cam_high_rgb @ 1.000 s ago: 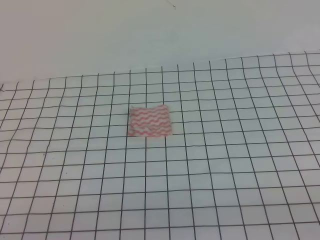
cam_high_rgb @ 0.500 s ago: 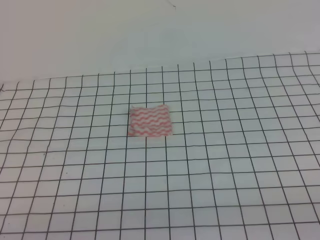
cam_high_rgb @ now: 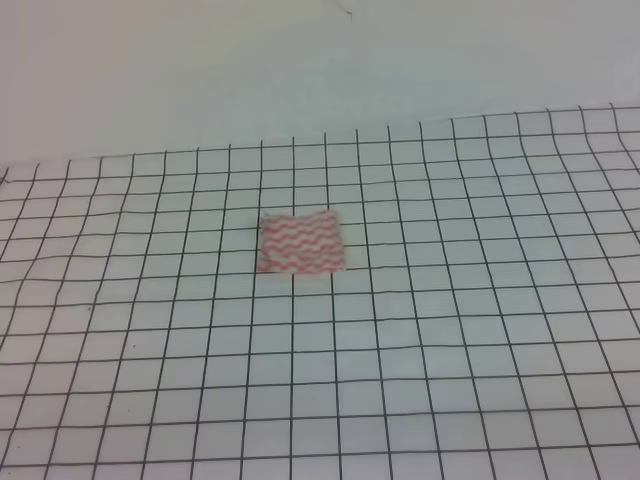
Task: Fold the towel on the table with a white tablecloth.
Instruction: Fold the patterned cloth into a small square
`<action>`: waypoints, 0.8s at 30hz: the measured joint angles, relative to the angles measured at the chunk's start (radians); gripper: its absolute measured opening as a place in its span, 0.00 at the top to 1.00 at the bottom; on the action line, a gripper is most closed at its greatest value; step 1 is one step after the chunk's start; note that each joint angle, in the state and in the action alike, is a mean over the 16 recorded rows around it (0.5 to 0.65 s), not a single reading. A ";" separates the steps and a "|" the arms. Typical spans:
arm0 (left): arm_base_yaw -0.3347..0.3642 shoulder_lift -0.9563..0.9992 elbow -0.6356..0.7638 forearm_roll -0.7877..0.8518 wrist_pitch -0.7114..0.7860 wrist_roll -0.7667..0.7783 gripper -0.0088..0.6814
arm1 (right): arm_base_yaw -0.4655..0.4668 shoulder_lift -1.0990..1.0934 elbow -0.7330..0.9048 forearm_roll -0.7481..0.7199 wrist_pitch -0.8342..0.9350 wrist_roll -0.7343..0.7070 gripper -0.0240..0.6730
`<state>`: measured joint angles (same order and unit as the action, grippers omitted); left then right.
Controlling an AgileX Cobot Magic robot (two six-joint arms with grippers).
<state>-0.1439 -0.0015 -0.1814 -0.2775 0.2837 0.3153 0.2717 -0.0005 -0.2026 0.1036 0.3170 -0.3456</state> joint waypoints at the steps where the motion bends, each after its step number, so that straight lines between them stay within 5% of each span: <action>1: 0.004 -0.008 0.026 0.018 -0.038 -0.022 0.99 | 0.000 0.000 0.000 0.000 0.000 0.000 0.97; 8: 0.046 -0.026 0.167 0.112 -0.151 -0.163 0.99 | 0.000 0.000 0.000 0.000 0.001 0.000 0.97; 24: 0.106 -0.025 0.215 0.134 0.024 -0.268 0.99 | 0.000 0.000 0.000 0.000 0.001 0.000 0.97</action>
<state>-0.0377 -0.0265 0.0334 -0.1434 0.3080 0.0469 0.2717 -0.0007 -0.2026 0.1036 0.3184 -0.3456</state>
